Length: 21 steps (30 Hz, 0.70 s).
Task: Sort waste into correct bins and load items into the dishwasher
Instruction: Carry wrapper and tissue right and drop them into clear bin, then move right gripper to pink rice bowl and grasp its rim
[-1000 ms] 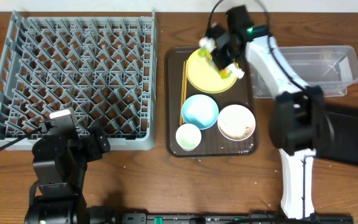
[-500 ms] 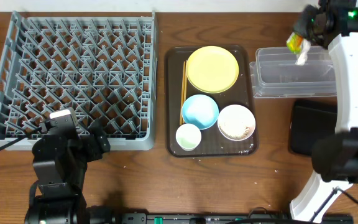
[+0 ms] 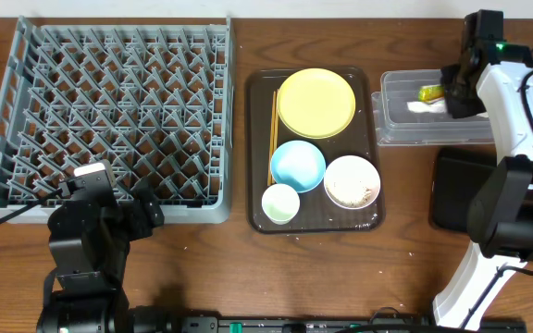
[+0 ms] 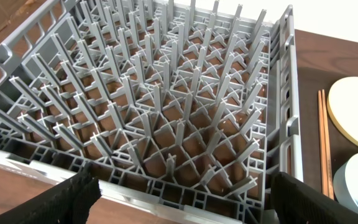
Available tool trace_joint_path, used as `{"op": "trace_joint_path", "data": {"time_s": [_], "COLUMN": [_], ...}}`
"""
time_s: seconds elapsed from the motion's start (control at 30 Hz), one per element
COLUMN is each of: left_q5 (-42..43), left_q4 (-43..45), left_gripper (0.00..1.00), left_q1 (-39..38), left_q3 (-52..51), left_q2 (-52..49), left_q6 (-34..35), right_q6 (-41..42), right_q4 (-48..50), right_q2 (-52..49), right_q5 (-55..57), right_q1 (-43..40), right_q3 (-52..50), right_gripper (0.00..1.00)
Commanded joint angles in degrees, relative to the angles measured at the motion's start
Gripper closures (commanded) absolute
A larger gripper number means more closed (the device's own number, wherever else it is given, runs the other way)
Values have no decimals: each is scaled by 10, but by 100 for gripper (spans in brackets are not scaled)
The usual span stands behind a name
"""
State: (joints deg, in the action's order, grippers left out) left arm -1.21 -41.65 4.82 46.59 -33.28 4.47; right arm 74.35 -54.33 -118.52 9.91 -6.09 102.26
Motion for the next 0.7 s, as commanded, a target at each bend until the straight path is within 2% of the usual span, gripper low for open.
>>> {"op": "trace_joint_path", "data": {"time_s": [0.0, 0.03, 0.2, 0.3, 0.37, 0.5, 0.67], "left_q5": [6, 6, 6, 6, 6, 6, 6], "left_q4": [1, 1, 1, 1, 1, 1, 1], "left_gripper": [9, 9, 9, 9, 9, 9, 9], "left_q1": [2, 2, 2, 2, 2, 2, 2], "left_q3": [7, 7, 7, 7, 7, 7, 7], "left_q2": [1, 1, 1, 1, 1, 1, 1], "left_q6": [2, 2, 2, 2, 2, 2, 3], "right_q6": [-60, -115, -318, -502, -582, -627, -672], "right_q4": [36, 55, 77, 70, 42, -65, -165], "right_q2": [10, 14, 57, 105, 130, 152, 142], "right_q5": [0, -12, -88, -219, -285, -292, -275], "right_q1": [-5, -5, 0, 20, 42, 113, 211], "right_q3": [3, 8, 43, 51, 51, 51, 12], "right_gripper": [14, 1, 1, 13, 15, 13, 24]}}
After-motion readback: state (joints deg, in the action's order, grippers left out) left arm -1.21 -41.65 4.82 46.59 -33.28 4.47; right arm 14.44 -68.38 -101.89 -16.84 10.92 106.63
